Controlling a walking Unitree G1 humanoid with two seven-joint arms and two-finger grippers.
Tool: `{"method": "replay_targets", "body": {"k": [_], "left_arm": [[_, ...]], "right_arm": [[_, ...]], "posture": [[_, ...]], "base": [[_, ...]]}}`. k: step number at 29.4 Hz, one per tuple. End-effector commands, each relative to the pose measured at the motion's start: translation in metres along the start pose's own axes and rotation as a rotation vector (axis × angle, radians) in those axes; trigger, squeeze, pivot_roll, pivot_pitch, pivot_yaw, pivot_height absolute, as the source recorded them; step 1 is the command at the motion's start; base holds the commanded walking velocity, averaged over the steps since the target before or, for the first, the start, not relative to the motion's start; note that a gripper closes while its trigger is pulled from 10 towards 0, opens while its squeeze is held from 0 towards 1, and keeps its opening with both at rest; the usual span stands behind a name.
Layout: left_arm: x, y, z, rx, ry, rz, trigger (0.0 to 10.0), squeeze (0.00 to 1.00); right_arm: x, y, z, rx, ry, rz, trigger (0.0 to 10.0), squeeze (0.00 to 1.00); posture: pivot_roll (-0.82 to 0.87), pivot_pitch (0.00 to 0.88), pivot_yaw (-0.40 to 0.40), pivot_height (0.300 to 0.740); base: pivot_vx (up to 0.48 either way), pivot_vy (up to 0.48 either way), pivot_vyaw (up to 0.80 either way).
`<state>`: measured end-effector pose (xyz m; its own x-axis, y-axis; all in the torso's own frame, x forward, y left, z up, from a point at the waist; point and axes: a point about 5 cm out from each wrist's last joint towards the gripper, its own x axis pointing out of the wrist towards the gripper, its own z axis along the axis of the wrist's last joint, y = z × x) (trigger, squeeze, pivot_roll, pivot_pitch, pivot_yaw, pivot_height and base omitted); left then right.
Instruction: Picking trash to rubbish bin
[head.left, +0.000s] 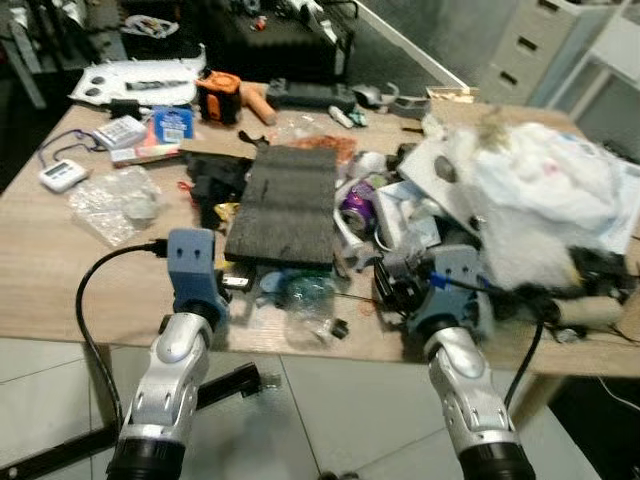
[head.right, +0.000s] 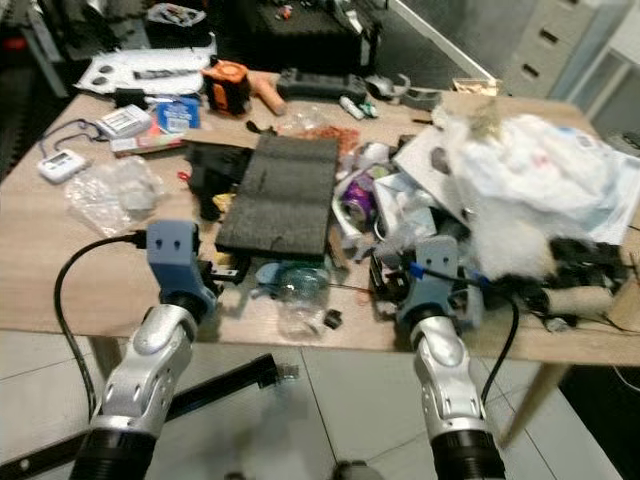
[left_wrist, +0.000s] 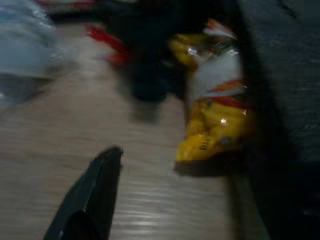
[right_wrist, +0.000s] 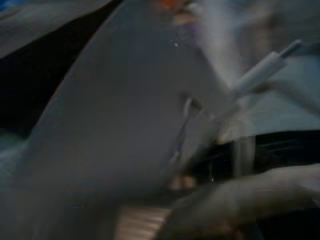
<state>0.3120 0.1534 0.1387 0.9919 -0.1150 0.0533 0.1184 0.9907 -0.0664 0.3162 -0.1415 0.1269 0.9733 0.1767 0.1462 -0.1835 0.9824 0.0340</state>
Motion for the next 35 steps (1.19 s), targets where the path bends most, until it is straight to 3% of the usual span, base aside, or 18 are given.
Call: {"method": "replay_targets", "body": {"k": [1, 11, 14, 19, 24, 31, 35], "left_arm": [[-0.003, 0.0, -0.005, -0.001, 0.01, -0.001, 10.0, 0.0], [-0.004, 0.001, -0.004, -0.002, 0.012, -0.005, 10.0, 0.0], [-0.005, 0.002, -0.004, 0.006, 0.018, -0.031, 10.0, 0.0], [-0.009, 0.003, -0.005, 0.025, 0.039, -0.054, 10.0, 0.0], [-0.015, 0.006, -0.005, 0.044, 0.055, -0.077, 10.0, 0.0], [-0.021, 0.006, -0.004, 0.031, 0.074, -0.081, 10.0, 0.0], [-0.025, 0.005, 0.001, 0.028, 0.074, -0.076, 10.0, 0.0]], "right_arm": [[-0.005, -0.005, -0.006, 0.0, 0.03, -0.013, 10.0, 0.0], [-0.005, -0.003, -0.006, 0.004, 0.023, -0.005, 10.0, 0.0], [-0.005, 0.007, 0.002, 0.012, -0.015, 0.089, 10.0, 0.0], [-0.01, 0.014, 0.002, -0.074, 0.039, 0.143, 10.0, 0.0], [-0.019, 0.019, 0.019, -0.14, -0.022, 0.18, 10.0, 0.0], [-0.021, 0.005, 0.041, -0.147, -0.01, 0.045, 10.0, 0.0], [-0.026, 0.005, 0.05, -0.157, -0.033, 0.041, 10.0, 0.0]], "posture": [[0.0, 0.181, -0.051, 0.74], [0.0, 0.175, -0.051, 0.74], [0.0, 0.177, -0.05, 0.74], [0.01, 0.173, -0.047, 0.74], [0.0, 0.178, -0.036, 0.74], [0.0, 0.188, -0.024, 0.74], [0.0, 0.194, -0.018, 0.74]], "base": [[0.0, 0.0, 0.0], [0.0, 0.0, 0.0], [0.0, 0.0, 0.0], [0.0, 0.0, 0.0], [0.0, 0.0, 0.0], [0.0, 0.0, 0.0], [0.0, 0.0, 0.0]]}}
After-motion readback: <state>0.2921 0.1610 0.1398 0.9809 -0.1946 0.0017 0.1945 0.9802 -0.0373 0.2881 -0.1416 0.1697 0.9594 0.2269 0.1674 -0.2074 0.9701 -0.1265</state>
